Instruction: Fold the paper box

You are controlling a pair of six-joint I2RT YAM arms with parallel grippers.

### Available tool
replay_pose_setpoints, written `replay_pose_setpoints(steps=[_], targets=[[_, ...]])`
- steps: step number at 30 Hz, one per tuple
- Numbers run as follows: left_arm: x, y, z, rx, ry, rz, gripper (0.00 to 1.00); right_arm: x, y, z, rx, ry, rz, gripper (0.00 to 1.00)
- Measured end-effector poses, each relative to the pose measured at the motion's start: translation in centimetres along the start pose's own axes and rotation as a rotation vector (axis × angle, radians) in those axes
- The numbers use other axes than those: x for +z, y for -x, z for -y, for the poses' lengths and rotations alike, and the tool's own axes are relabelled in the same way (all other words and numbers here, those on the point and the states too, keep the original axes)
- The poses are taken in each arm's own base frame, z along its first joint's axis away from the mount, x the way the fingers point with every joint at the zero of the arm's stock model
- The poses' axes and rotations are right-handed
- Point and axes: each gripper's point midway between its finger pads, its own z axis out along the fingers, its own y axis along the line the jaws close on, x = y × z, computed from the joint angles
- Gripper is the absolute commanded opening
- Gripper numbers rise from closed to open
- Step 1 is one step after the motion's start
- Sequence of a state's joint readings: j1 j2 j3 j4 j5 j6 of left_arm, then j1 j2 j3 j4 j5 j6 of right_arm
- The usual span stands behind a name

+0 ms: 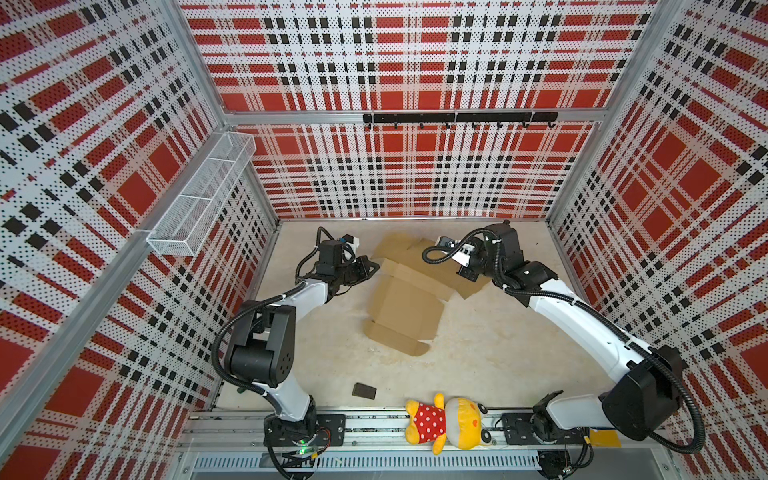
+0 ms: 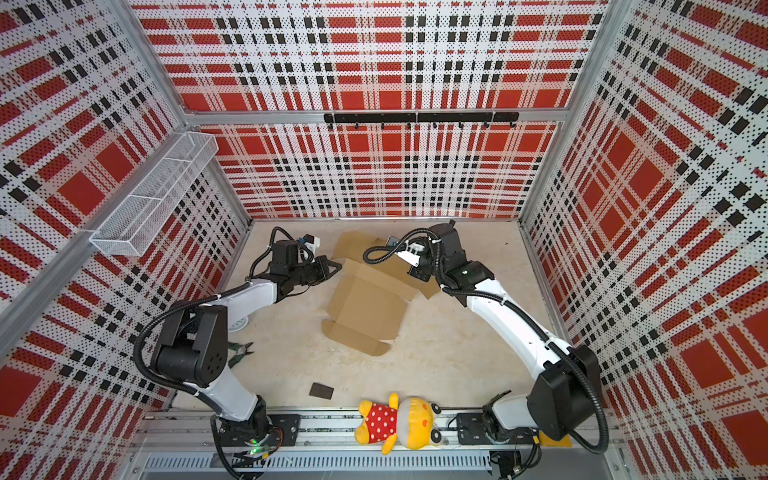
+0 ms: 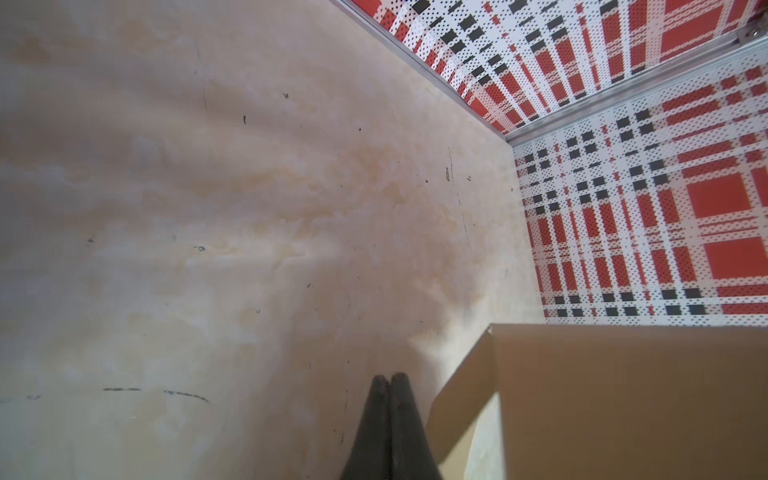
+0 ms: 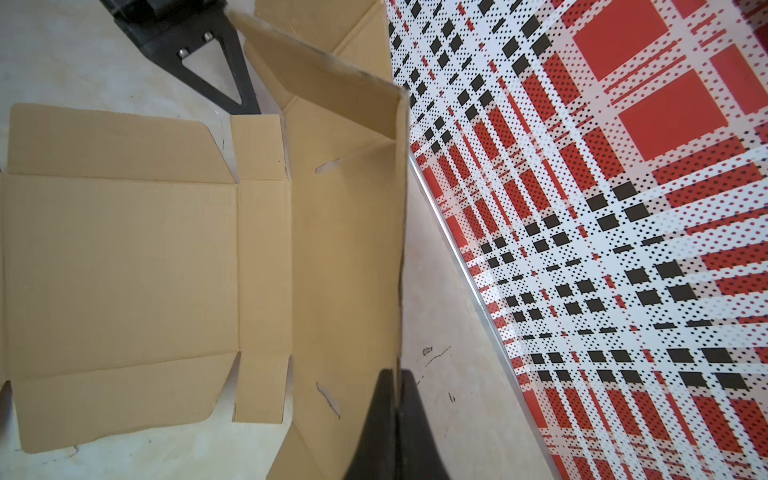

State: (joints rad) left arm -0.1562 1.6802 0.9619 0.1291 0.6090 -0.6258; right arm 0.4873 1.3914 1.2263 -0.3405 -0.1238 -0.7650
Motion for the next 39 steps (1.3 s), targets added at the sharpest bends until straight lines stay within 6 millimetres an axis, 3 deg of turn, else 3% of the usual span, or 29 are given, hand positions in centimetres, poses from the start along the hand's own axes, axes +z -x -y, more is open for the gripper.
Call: replay_pose_setpoints(steps=[6,12,21,29,39], targets=[[-0.9,1.3,-0.1,-0.086,-0.094,0.079,0.0,-0.7,0.4,0.4,0.037,0.006,0.034,0.01],[-1.4,2.9,1.9,-0.097,-0.198,0.121,0.0,-0.7,0.6,0.1,0.058,0.021,0.052,0.01],[-0.7,1.7,3.8,-0.093,-0.249,0.08,0.0,-0.6,0.7,0.4,0.133,0.017,0.059,0.01],[-0.3,1.0,4.4,-0.093,-0.249,0.064,0.0,-0.4,0.3,0.6,0.211,0.017,0.054,0.01],[-1.6,-0.1,8.5,0.022,-0.268,0.063,0.0,0.5,-0.3,0.2,0.296,0.031,0.032,0.01]])
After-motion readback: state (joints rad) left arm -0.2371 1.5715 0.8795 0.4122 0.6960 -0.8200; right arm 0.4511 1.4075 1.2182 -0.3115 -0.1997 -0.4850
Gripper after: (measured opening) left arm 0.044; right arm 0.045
